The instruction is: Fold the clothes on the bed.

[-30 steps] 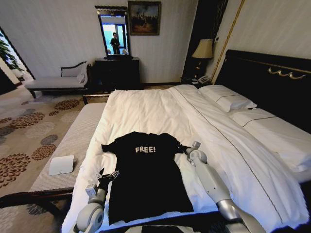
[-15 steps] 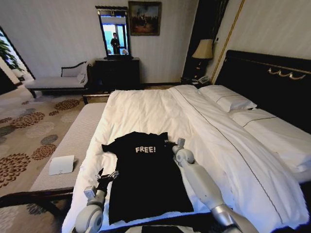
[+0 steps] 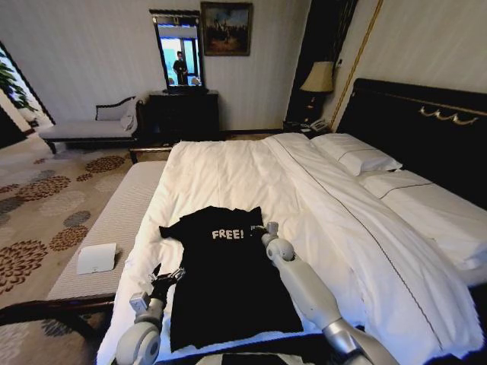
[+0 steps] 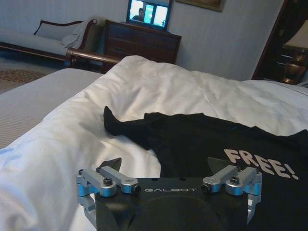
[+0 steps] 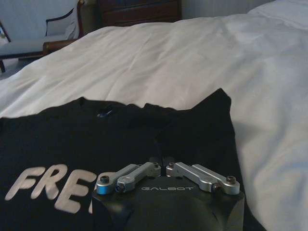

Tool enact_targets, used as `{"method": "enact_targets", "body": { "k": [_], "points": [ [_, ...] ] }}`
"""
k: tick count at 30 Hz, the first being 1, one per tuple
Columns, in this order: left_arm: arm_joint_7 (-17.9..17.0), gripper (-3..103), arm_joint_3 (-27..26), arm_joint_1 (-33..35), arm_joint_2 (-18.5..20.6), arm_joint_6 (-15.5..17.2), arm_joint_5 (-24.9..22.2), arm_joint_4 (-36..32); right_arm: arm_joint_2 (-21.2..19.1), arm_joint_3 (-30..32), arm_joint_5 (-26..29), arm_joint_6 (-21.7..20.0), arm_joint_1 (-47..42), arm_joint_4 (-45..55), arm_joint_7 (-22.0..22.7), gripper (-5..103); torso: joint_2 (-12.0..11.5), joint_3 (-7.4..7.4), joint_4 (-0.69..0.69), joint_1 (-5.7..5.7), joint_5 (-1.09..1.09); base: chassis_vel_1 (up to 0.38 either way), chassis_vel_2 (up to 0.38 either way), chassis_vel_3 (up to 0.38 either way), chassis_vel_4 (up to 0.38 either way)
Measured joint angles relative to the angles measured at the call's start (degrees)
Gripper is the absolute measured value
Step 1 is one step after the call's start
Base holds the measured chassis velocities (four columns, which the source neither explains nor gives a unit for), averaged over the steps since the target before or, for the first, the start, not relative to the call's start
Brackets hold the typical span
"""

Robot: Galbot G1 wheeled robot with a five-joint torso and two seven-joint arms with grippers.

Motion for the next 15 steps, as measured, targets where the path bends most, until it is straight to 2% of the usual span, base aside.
{"method": "enact_targets", "body": {
  "k": [12, 14, 15],
  "points": [
    [0.00, 100, -0.31, 0.63, -0.29, 0.00, -0.04, -0.57, -0.58, -2.16, -1.13, 0.29, 0.35, -0.84, -1.08, 0, 0.00, 0.00, 0.00, 0.00, 0.00, 0.000, 0.000, 0.000, 0.000],
    [0.00, 100, -0.32, 0.66, -0.33, 0.00, -0.03, -0.68, -1.34, -3.29, -2.04, -0.06, -0.33, 0.01, -2.29, 2, 0.00, 0.00, 0.01, 0.00, 0.00, 0.000, 0.000, 0.000, 0.000],
    [0.00, 100, -0.32, 0.68, -0.33, 0.00, -0.03, -0.72, -1.71, -3.80, -2.76, -0.07, -0.70, 0.36, -2.62, 8, 0.00, 0.00, 0.00, 0.00, 0.00, 0.000, 0.000, 0.000, 0.000]
  ]
}}
